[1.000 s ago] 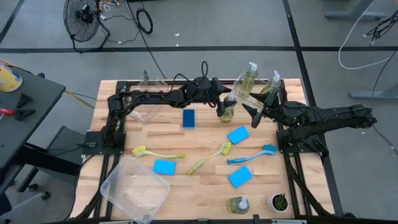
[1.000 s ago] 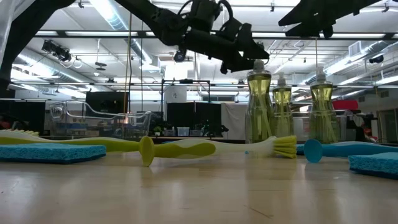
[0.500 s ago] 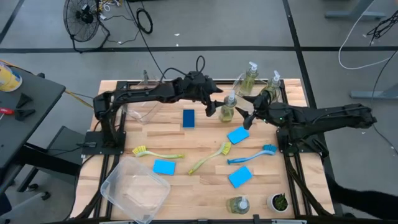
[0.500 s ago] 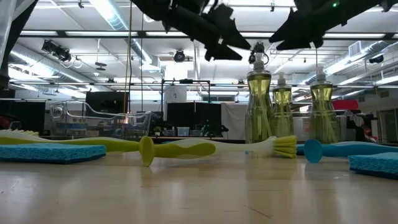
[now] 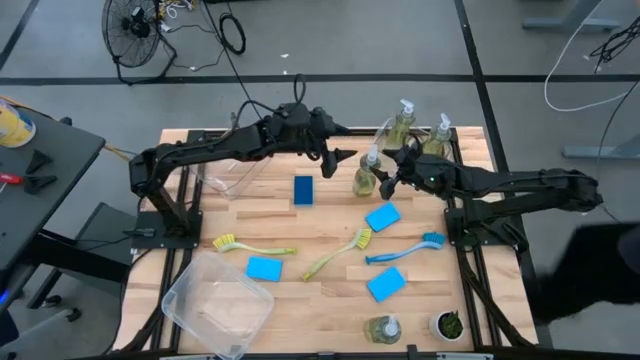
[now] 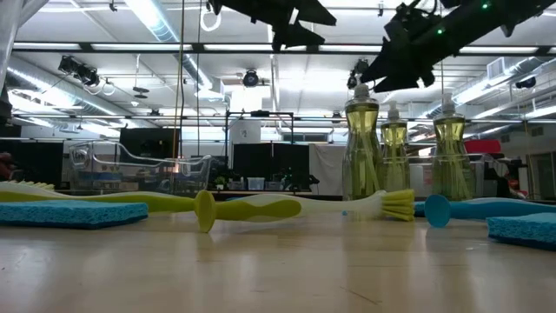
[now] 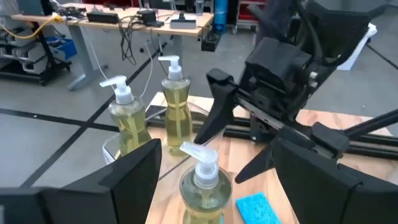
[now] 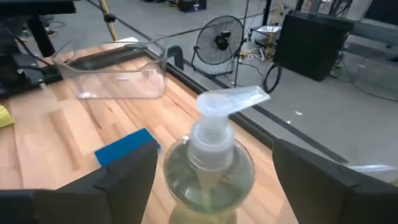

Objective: Pick & Place Kitchen Sink Supplies
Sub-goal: Put the yellow dish soap bottle into the right transparent bin

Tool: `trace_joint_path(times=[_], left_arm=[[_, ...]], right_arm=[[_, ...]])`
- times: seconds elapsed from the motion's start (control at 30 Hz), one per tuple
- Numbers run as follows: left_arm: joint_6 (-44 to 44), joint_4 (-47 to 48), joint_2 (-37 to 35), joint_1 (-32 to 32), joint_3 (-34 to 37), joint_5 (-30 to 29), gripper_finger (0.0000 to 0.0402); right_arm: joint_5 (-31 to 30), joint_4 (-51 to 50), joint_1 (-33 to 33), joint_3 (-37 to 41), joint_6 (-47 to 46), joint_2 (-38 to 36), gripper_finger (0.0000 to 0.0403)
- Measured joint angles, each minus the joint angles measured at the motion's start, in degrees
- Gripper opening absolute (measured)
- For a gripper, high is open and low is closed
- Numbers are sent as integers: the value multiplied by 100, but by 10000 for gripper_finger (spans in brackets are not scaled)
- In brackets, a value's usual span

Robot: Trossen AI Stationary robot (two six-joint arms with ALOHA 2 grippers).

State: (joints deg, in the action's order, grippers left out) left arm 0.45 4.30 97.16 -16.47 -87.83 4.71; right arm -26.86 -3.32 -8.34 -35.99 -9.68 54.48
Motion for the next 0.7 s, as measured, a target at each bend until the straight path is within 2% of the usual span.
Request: trace_joint_path(times=[0.2,0.57,0.7], left_arm=[[-22,35,-11,-2,2,-109,311],[-28,30,-8,-2,2,-168,311],[-28,30,-9,-2,2,-194,311]], right_arm=[[141,697,-107,0,467,466,325],[86,876,-367,0,424,910,322],[77,1087,-373,0,434,917,308]])
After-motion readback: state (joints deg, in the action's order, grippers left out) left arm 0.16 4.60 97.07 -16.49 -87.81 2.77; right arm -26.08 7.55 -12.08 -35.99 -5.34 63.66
